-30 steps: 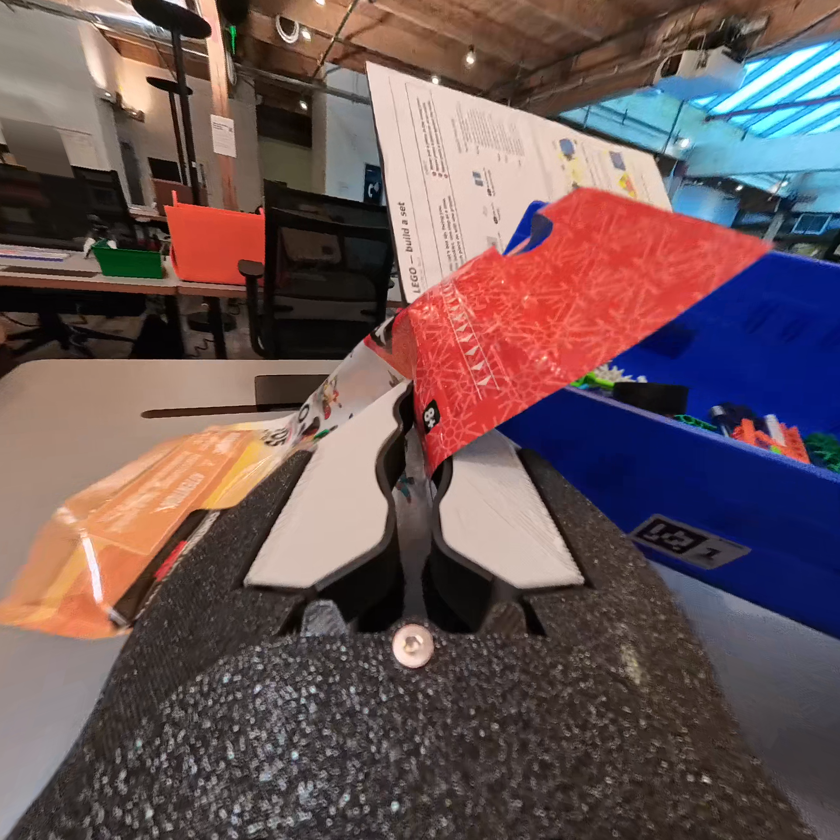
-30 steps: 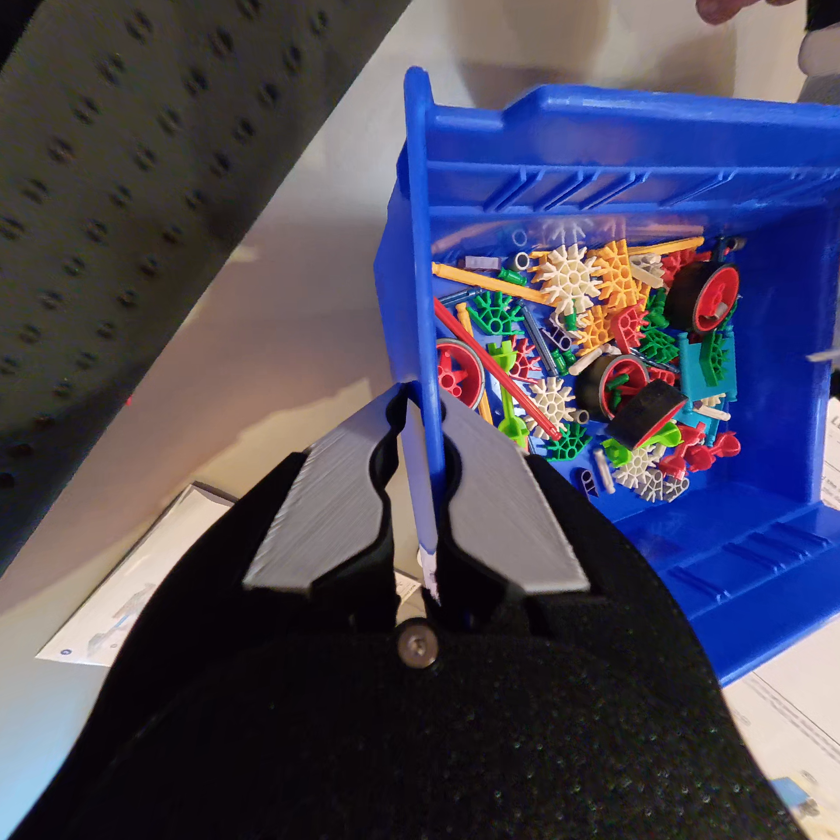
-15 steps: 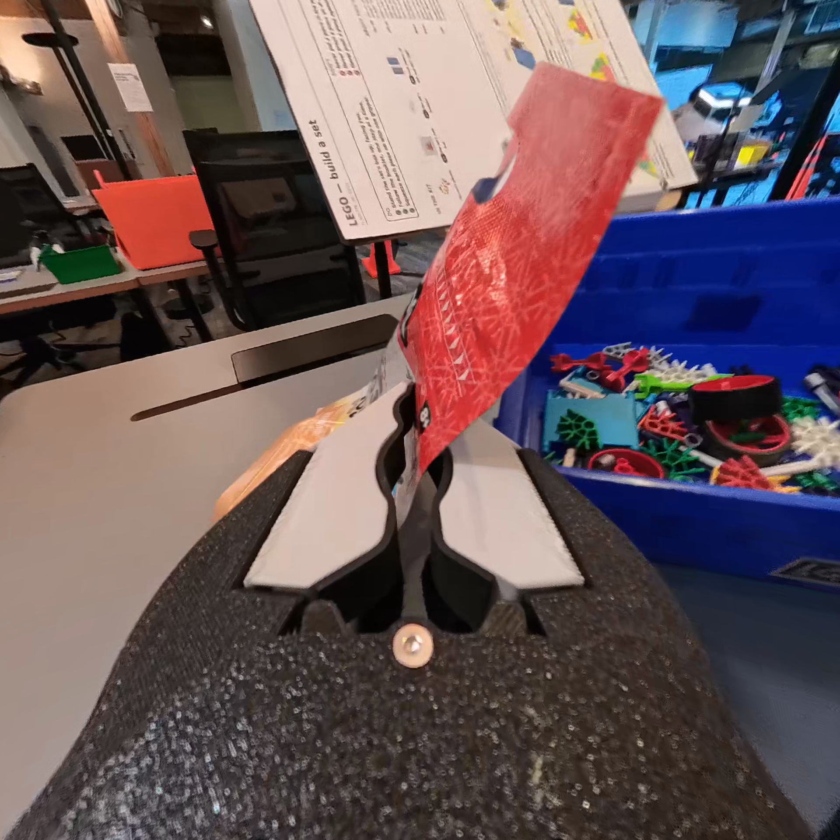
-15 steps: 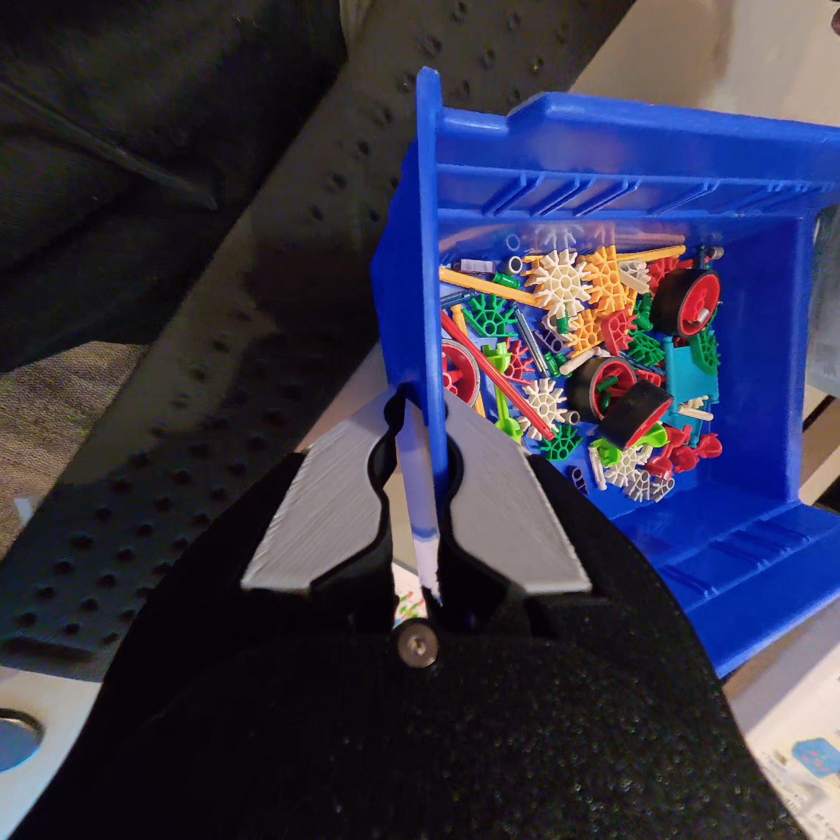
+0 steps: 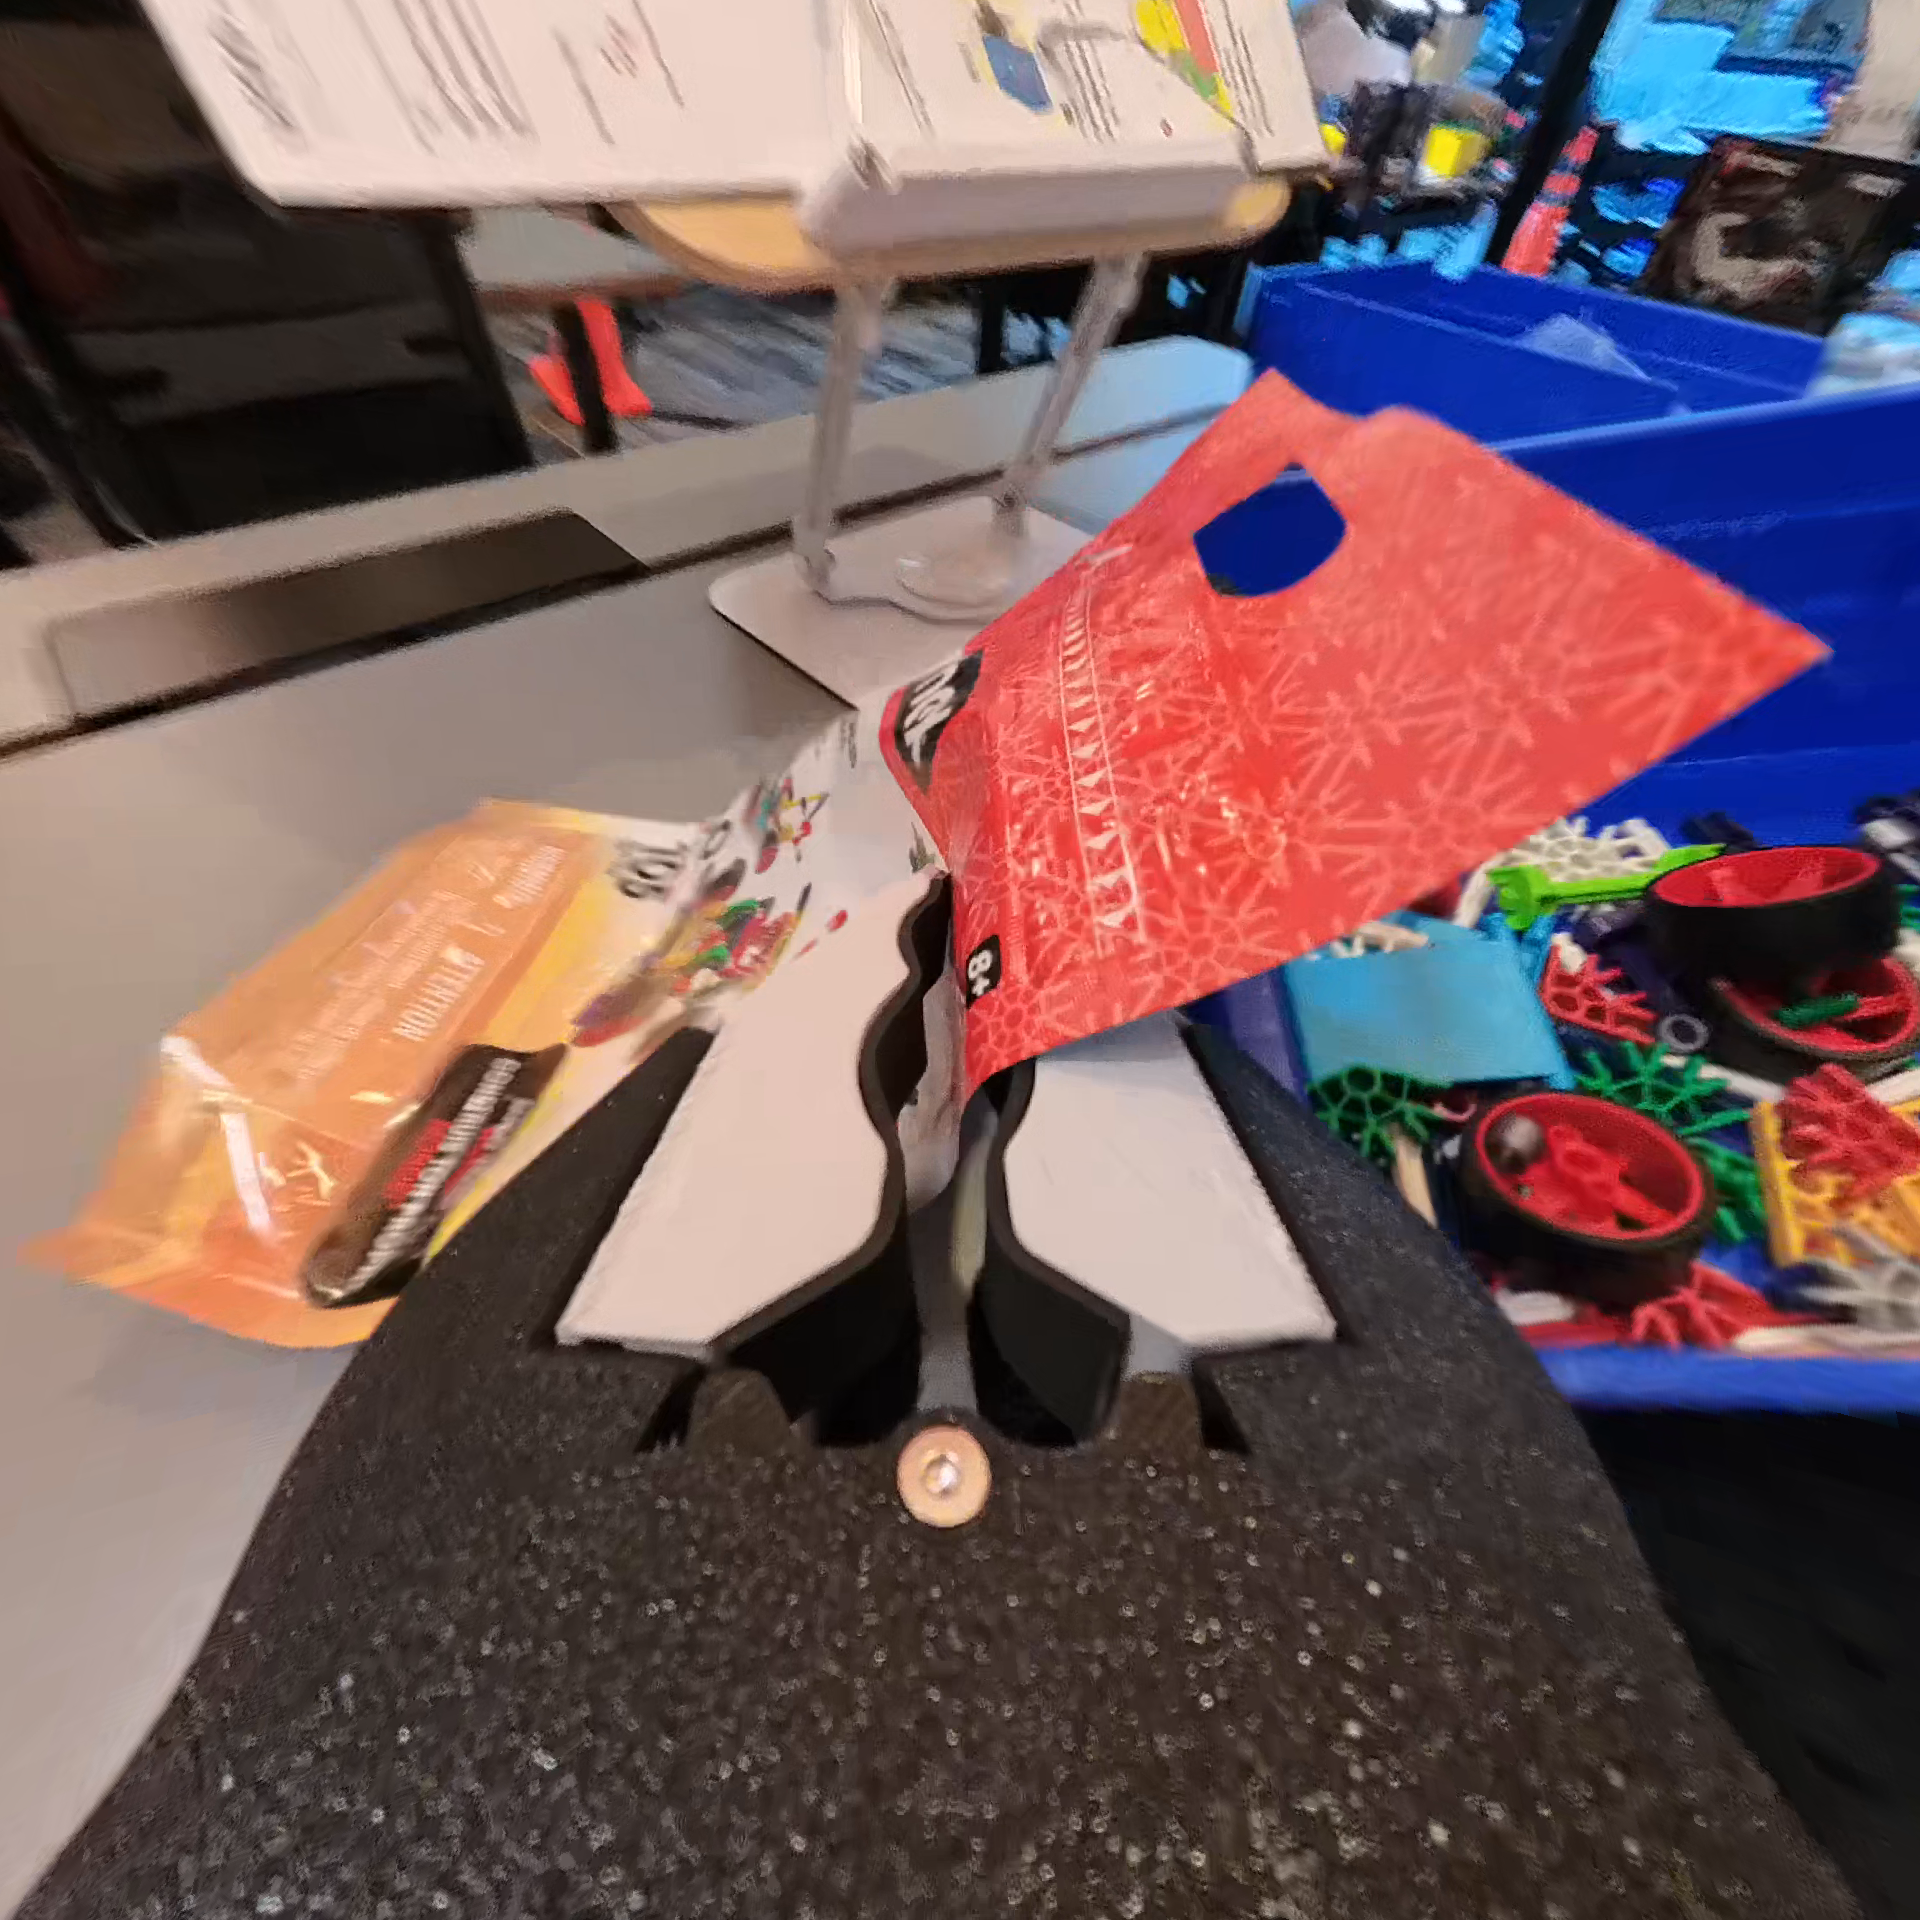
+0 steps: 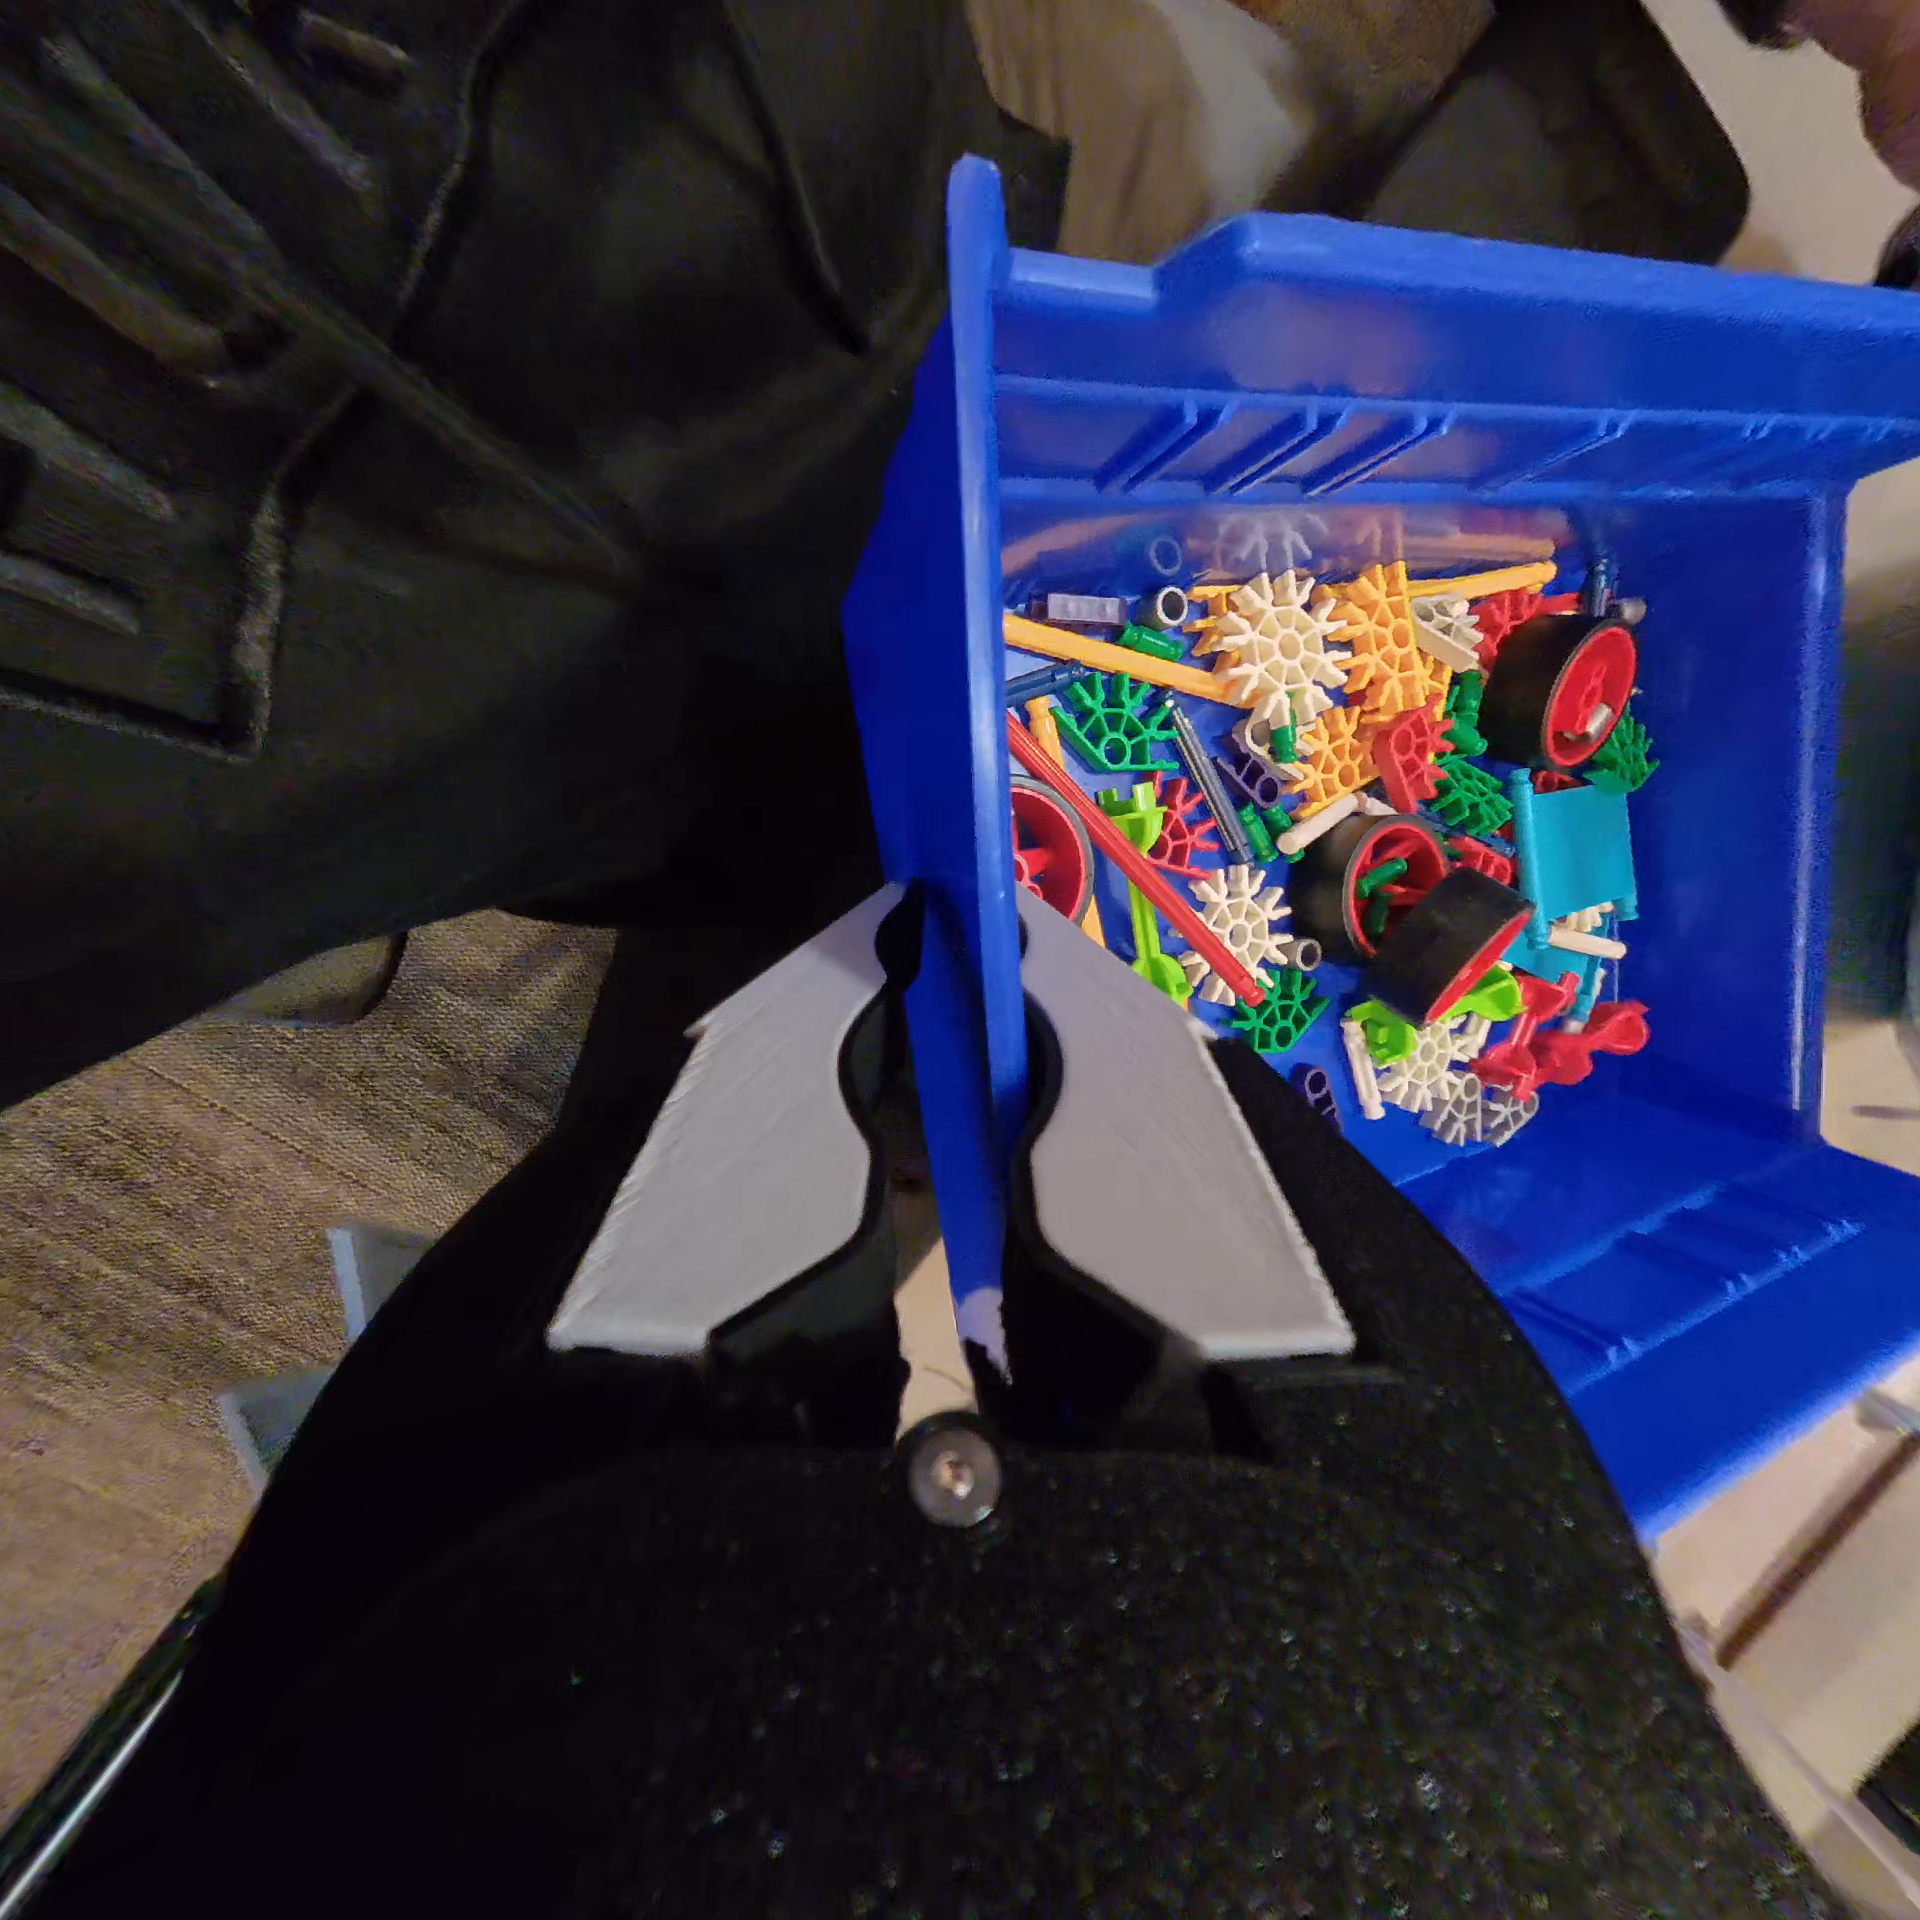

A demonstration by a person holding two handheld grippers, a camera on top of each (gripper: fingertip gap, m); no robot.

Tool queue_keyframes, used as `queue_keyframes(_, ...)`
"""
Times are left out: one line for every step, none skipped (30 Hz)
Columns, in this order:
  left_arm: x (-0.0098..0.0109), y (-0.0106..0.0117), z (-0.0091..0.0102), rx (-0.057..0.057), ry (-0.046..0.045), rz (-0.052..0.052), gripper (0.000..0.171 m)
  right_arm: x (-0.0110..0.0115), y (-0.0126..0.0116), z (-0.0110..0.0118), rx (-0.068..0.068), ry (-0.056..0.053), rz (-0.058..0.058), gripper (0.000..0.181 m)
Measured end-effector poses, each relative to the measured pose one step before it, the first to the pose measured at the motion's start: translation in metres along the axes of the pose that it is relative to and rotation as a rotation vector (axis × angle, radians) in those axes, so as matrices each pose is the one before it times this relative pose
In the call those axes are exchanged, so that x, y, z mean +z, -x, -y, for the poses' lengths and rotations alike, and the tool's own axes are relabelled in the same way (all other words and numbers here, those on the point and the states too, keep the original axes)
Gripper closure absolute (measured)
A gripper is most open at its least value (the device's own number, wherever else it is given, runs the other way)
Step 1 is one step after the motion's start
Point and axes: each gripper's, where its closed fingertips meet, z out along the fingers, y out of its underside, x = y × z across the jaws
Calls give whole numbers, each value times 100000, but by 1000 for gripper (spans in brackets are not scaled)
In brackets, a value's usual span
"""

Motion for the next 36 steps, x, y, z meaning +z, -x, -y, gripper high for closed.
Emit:
queue_keyframes(334,-427,-249,-543,806,-2113,171,340,461,251,-566,-762,1221,175)
queue_keyframes(202,3,27,1004,-1330,1420,171,279,364,172,-943,-674,734,174)
queue_keyframes(264,-121,-340,-434,1480,-263,171,216,398,62,-1162,-401,898,175)
queue_keyframes(279,-73,-416,-588,2079,-456,171,54,276,54,-472,-467,292,175)
queue_keyframes(225,21,-178,44,357,110,171,-116,259,66,-960,-414,33,175)
queue_keyframes(124,204,95,364,-1549,1457,171,-209,217,227,-843,-955,-301,175)
queue_keyframes(185,80,-27,-504,-565,156,171,-156,279,304,-493,-1291,261,175)
queue_keyframes(229,-270,-102,-1735,188,-2338,171,-24,305,239,-58,-1116,852,175)
queue_keyframes(265,-318,-190,-1561,778,-2485,171,69,240,37,171,-369,597,174)
queue_keyframes(249,-57,-374,-305,1927,-343,171,113,52,-76,-305,24,-616,174)
queue_keyframes(234,39,-426,435,2137,482,171,164,-24,-243,93,563,-623,174)
queue_keyframes(210,-72,-371,-101,1660,-231,171,173,-137,-417,-46,968,-851,174)
queue_keyframes(191,-83,-296,-173,948,-204,171,130,-268,-426,506,639,-1266,174)
queue_keyframes(172,-163,-292,2,950,-781,171,109,-367,-352,1228,179,-1413,174)
queue_keyframes(150,-166,-209,-172,751,-918,171,156,-318,-346,1006,84,-1053,173)
queue_keyframes(98,-81,-109,126,424,-373,171,225,-151,-364,722,428,-82,173)
queue_keyframes(75,-44,-56,551,421,-118,171,234,-151,-242,-237,-45,-759,173)
queue_keyframes(63,-39,-49,-23,509,-361,171,187,-114,-168,145,-75,-759,173)
queue_keyframes(52,59,-45,-312,332,-148,171,101,-17,-165,-983,372,-635,173)
queue_keyframes(47,123,-93,252,501,324,171,-39,-14,-72,-1461,481,-942,173)
queue_keyframes(43,119,-116,636,543,472,171,-191,0,-3,-647,388,-424,173)
queue_keyframes(99,-68,-127,190,558,-534,171,-209,37,19,-499,-39,121,172)
queue_keyframes(126,-111,-146,16,638,-669,171,-140,14,36,-224,-802,351,172)
queue_keyframes(95,-79,-94,667,539,-66,171,-7,51,-36,-286,-861,852,172)
queue_keyframes(66,-89,-41,1147,482,100,171,29,4,-8,-571,-889,416,172)
queue_keyframes(51,-53,-56,868,516,264,171,-6,-67,53,-641,-836,-182,172)
queue_keyframes(27,-33,-42,455,229,240,171,-56,-69,74,-1075,-689,-311,172)
queue_keyframes(9,-28,5,579,-88,244,171,-54,14,45,-837,-315,605,172)
queue_keyframes(-3,-185,38,1151,-188,-609,171,-67,-58,123,-944,-904,280,171)
queue_keyframes(3,-219,108,1042,-495,-721,171,-89,-146,241,-306,-1809,204,171)
queue_keyframes(27,-87,79,919,-294,152,171,-77,-79,200,-136,-1702,895,171)
queue_keyframes(37,54,-42,1293,587,1129,171,-85,-156,169,-469,-1243,141,171)
queue_keyframes(8,58,22,1235,214,1025,171,-24,-173,97,-451,-374,-227,170)
queue_keyframes(-8,94,18,1594,215,1448,171,85,-122,2,-598,250,-264,171)
queue_keyframes(-75,374,25,2294,183,3208,171,155,-144,-151,62,651,-231,171)
queue_keyframes(-108,479,79,2374,-82,3589,171,185,-86,-329,-663,1094,-161,171)
